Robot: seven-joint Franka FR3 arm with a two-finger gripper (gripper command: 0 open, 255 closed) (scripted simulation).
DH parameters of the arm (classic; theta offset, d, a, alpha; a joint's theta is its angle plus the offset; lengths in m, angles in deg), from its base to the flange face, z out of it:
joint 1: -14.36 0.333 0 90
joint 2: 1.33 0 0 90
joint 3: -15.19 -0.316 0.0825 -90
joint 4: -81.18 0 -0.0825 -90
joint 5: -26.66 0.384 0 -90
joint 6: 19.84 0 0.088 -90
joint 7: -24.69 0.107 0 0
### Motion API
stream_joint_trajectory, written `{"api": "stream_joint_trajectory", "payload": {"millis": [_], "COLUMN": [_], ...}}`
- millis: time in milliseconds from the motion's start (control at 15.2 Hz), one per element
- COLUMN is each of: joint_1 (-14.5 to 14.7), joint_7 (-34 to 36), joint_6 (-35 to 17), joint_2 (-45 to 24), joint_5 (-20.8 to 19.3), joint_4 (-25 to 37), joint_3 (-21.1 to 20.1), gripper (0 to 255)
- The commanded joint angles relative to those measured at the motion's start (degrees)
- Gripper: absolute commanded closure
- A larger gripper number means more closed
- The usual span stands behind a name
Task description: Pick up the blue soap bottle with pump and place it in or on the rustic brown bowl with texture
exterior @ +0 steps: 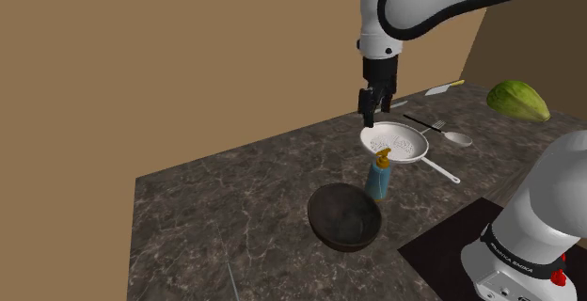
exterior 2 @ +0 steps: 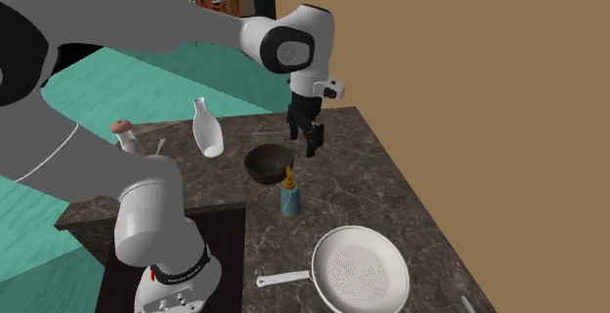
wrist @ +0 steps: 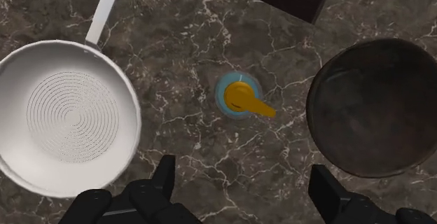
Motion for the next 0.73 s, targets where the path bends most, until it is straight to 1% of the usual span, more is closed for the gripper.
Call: {"api": "stream_joint_trajectory", "payload": {"millis": [0,396,660], "joint_1": [-0.08,-0.07,-0.08], "joint_7": [0.9,4.7,5.07], "joint_6": [-1.23,-5.17,-7.85], "joint_2": [-3.3,-13.66,-14.78], "joint_5": [-0.91,-3.88,-4.24], "joint_4": [-0.7,-2.79,-4.97], "joint_3": [-1.05,-4.11,-4.26], "gripper": [0,0,0]}}
